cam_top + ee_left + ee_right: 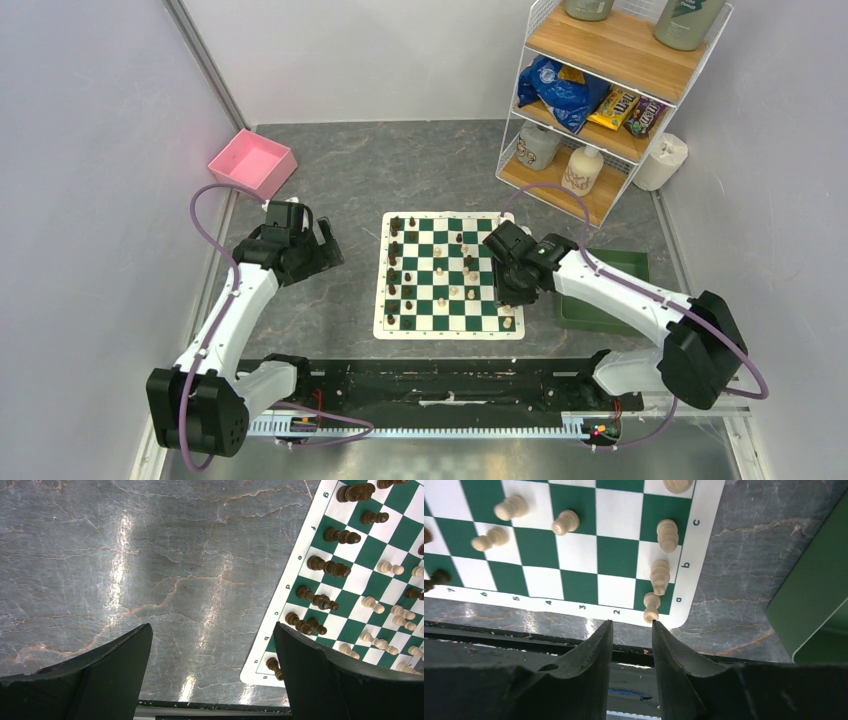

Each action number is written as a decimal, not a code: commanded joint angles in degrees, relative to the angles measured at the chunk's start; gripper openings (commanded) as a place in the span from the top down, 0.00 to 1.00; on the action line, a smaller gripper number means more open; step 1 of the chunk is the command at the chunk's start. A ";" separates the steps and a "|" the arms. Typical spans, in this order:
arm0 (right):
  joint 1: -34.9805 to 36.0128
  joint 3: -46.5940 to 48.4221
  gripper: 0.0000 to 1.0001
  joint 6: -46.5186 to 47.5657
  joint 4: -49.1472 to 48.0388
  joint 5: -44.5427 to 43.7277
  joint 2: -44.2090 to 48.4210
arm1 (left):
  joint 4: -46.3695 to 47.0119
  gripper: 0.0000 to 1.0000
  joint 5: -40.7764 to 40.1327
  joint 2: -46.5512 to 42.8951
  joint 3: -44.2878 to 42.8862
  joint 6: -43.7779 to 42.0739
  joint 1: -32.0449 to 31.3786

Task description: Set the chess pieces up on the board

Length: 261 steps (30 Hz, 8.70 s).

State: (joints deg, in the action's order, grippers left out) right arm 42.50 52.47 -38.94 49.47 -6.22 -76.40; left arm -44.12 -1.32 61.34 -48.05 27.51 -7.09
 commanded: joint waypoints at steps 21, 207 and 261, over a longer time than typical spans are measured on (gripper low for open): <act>-5.51 32.60 0.58 11.91 -7.07 1.29 -30.92 | 0.00 0.02 -1.06 0.00 -2.39 -1.10 0.24; -1.56 45.54 0.84 15.83 -7.86 3.95 -44.06 | -0.26 0.03 -1.03 0.76 -2.57 -1.04 0.24; -15.71 33.92 0.84 15.88 -10.80 -1.18 -39.60 | -0.27 0.03 -0.86 1.12 -2.57 -0.98 0.24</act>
State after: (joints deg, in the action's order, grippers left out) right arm 27.11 86.15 -23.07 39.72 -6.17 -115.42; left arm -44.49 -1.93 62.52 -48.49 27.51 -7.09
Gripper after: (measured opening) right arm 0.182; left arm 0.971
